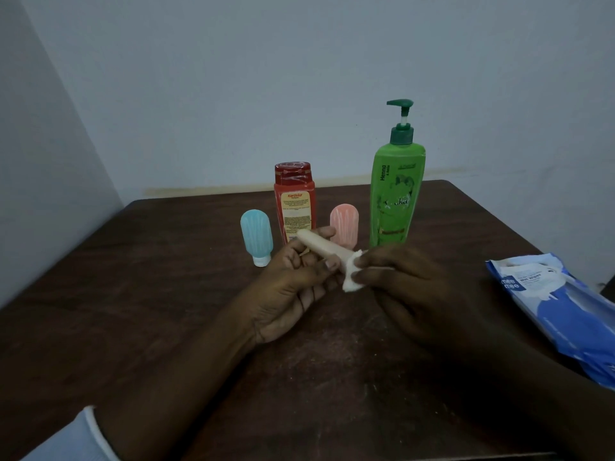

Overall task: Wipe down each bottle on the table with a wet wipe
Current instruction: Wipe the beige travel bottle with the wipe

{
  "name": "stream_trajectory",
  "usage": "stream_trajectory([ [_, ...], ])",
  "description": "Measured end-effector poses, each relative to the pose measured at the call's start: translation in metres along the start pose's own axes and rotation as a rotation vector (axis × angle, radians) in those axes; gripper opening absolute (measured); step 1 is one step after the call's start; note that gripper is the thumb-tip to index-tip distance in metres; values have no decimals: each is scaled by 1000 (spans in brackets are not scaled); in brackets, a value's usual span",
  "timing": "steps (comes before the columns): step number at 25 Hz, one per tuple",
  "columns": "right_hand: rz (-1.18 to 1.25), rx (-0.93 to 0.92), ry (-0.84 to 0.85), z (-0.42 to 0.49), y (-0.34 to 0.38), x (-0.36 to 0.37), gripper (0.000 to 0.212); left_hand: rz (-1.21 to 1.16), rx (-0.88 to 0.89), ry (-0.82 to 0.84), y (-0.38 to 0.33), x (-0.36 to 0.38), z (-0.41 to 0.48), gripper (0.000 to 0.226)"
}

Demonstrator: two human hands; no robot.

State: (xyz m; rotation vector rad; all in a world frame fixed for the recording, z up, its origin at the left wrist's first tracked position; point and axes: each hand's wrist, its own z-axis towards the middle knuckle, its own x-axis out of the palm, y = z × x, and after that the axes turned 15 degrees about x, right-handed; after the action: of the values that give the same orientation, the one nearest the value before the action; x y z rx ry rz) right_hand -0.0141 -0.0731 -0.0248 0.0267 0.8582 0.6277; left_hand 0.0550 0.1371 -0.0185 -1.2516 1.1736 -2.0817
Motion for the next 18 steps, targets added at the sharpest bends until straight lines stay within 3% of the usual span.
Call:
stream_trajectory([
  [3,-68,-70,26,-1,2,2,25,19,-13,-53,-1,3,1,50],
  [8,54,222,-125,4,-4,-4,33,-46,-20,-50,-6,6,1,46],
  [10,73,193,-187,0,-2,-8,31,-42,-18,-30,-8,8,-1,47],
  [13,24,30,-85,-2,9,-6,29,-25,1,-29,-9,8,-2,48],
  [15,21,87,-40,4,3,-3,35,-27,8,-33,-9,8,-2,50],
  [18,23,200,-122,4,-7,-2,39,-104,-27,-91,-9,12,-2,48],
])
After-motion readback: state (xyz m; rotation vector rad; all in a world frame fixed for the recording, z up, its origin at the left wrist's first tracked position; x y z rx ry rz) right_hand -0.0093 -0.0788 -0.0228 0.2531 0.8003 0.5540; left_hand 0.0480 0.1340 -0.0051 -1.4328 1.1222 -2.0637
